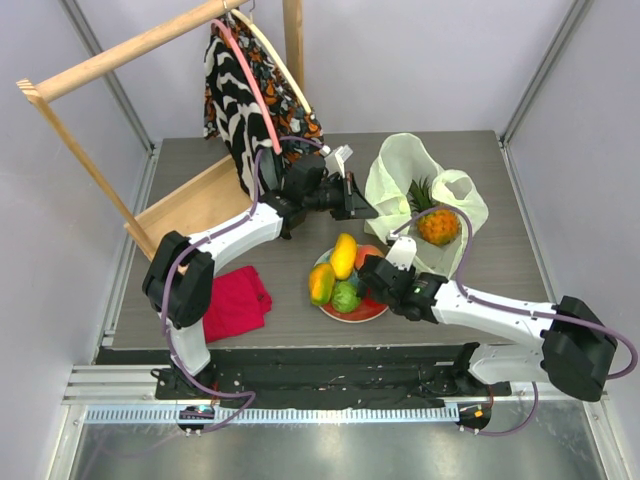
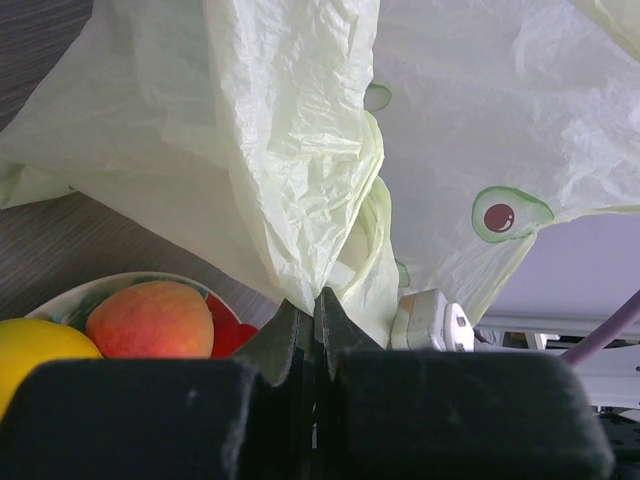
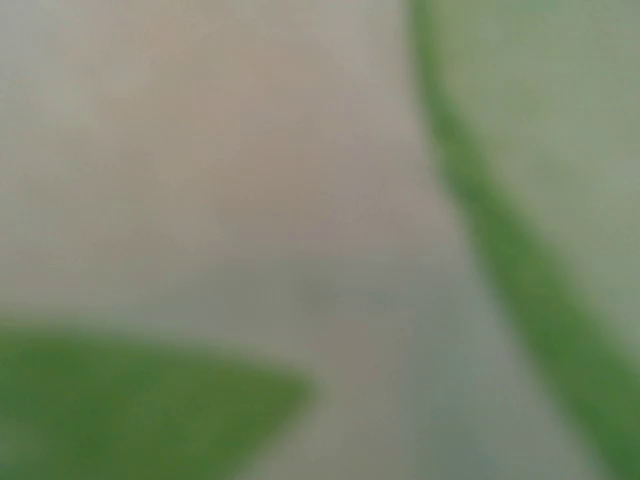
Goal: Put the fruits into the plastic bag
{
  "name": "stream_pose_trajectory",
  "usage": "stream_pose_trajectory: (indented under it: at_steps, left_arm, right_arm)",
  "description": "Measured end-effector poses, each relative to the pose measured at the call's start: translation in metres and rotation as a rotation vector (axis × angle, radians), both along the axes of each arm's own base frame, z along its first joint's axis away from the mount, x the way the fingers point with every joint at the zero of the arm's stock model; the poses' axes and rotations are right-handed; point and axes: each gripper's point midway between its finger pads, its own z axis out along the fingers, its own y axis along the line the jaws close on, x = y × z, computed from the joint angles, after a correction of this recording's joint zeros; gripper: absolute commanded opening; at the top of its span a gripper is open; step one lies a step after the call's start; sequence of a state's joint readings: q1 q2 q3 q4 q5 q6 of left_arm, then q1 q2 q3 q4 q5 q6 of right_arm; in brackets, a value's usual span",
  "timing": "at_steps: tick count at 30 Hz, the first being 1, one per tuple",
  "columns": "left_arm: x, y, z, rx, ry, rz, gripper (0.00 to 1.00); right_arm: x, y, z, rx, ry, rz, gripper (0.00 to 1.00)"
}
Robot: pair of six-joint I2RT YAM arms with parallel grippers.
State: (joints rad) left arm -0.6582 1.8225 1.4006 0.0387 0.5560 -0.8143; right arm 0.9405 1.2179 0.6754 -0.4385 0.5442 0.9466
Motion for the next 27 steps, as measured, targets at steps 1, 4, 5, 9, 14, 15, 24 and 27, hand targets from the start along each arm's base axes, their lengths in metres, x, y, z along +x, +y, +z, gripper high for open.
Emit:
stream_pose_trajectory:
  at_steps: [1,4,5,9,14,15,24,27]
  left_arm:
    - [0.0,0.0,0.0,-0.002,0.0,-0.001,0.0]
    - [-0.001,-0.001,0.001,-0.006,0.005,-0.003,0.0]
    - [-0.001,-0.001,0.001,-0.009,0.006,-0.002,0.0]
    - [0.0,-0.001,0.003,-0.015,0.006,-0.001,0.0]
    - [0.001,-0.001,0.003,-0.017,0.007,0.002,0.0]
    - [0.001,-0.001,0.003,-0.017,0.007,0.002,0.0]
    - [0.001,0.0,0.003,-0.021,0.01,0.001,0.0]
    - [0.0,0.0,0.002,-0.021,0.011,-0.001,0.0]
  right_arm:
    - [0.0,0.0,0.0,0.003,-0.001,0.0,0.37]
    - [-0.003,-0.003,0.002,0.008,-0.005,-0.001,0.29]
    - [-0.003,-0.005,0.003,0.011,-0.007,-0.001,0.27]
    - [-0.008,-0.011,0.01,0.022,-0.014,-0.002,0.15]
    - [-0.011,-0.013,0.027,0.071,-0.045,0.006,0.01]
    - [-0.012,-0.013,0.03,0.089,-0.054,0.014,0.01]
    - [-0.028,-0.011,0.046,0.181,-0.1,0.133,0.01]
    - [-0.034,0.0,0.058,0.231,-0.131,0.234,0.01]
